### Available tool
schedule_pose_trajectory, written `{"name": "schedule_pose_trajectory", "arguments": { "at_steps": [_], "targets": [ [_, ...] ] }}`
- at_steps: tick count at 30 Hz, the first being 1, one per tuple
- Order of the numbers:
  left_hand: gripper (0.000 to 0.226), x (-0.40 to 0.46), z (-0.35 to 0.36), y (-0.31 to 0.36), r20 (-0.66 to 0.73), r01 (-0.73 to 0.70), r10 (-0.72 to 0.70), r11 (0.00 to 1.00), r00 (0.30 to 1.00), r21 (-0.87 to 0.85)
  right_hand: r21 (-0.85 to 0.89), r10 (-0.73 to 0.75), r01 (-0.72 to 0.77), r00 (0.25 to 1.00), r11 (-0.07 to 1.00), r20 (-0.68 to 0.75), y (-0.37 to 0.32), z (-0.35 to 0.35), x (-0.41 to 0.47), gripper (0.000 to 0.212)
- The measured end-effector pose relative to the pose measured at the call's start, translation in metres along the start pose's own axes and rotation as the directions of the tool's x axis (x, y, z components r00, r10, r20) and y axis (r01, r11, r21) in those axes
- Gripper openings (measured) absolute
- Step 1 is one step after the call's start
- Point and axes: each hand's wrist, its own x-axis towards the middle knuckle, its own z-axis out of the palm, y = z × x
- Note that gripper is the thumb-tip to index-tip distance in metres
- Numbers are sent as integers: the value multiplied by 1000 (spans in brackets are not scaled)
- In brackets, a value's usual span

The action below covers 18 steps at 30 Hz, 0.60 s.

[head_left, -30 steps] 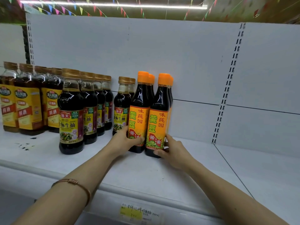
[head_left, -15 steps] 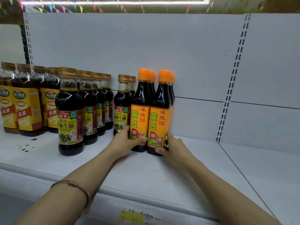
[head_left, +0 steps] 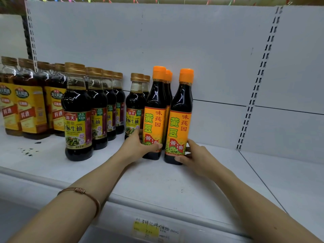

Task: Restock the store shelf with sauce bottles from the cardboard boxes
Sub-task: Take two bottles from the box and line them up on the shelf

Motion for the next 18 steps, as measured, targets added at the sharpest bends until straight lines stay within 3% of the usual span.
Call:
{"name": "schedule_pose_trajectory", "arguments": {
  "at_steps": [10,15,18],
  "targets": [
    [78,-10,-2,10,17,-23,22,999,1000,41,-84,47,-49,999,995,-23,-9,2,-4,63],
    [41,-33,-4,31,67,-37,20,967,998,254,-136,58,-64,997,989,-52,-36,-3,-23,58],
    [39,-54,-7,41,-2,-42,45,956,999,289,-115,-31,20,995,993,-97,-58,-19,-51,49]
  ]
}}
